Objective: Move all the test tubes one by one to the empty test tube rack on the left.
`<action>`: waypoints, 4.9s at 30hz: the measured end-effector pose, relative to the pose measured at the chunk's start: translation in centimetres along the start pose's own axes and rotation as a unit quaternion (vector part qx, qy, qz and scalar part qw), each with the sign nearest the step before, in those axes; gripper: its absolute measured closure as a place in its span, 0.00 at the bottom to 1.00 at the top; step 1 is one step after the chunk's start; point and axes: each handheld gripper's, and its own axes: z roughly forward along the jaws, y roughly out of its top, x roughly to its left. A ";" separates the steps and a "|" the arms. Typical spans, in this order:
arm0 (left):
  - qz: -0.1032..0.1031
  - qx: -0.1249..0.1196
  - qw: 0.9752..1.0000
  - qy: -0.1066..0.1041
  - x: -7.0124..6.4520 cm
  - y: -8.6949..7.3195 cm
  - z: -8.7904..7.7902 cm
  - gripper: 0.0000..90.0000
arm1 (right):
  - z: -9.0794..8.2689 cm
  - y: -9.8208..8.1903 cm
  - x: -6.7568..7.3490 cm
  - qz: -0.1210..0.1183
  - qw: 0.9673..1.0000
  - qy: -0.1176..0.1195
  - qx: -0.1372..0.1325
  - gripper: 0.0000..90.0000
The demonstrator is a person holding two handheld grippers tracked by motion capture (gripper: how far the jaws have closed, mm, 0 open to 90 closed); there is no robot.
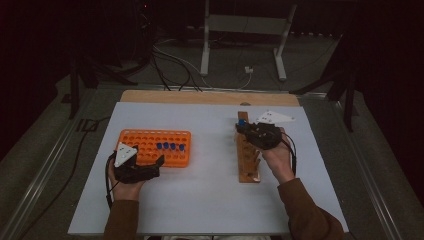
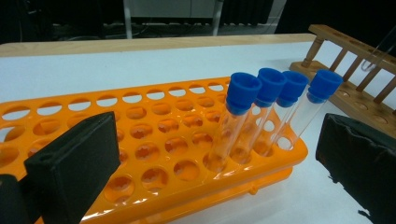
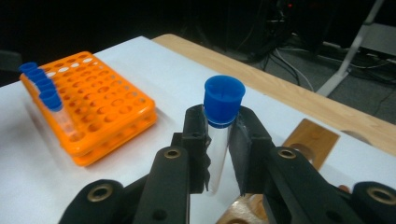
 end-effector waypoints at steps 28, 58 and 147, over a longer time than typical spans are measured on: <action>0.097 -0.022 0.994 -0.043 -6.6 3.6 0.6 0.01 | 0.5 -1.0 3.2 -0.005 0.998 0.058 0.026 0.85; 0.128 0.017 0.982 -0.135 -13.5 3.1 7.1 0.63 | 0.7 -0.4 5.6 -0.002 0.993 0.108 0.036 0.85; 0.059 -0.029 0.988 -0.139 -1.6 1.0 -2.0 0.87 | -2.0 -0.3 1.4 0.023 0.999 0.029 0.001 0.00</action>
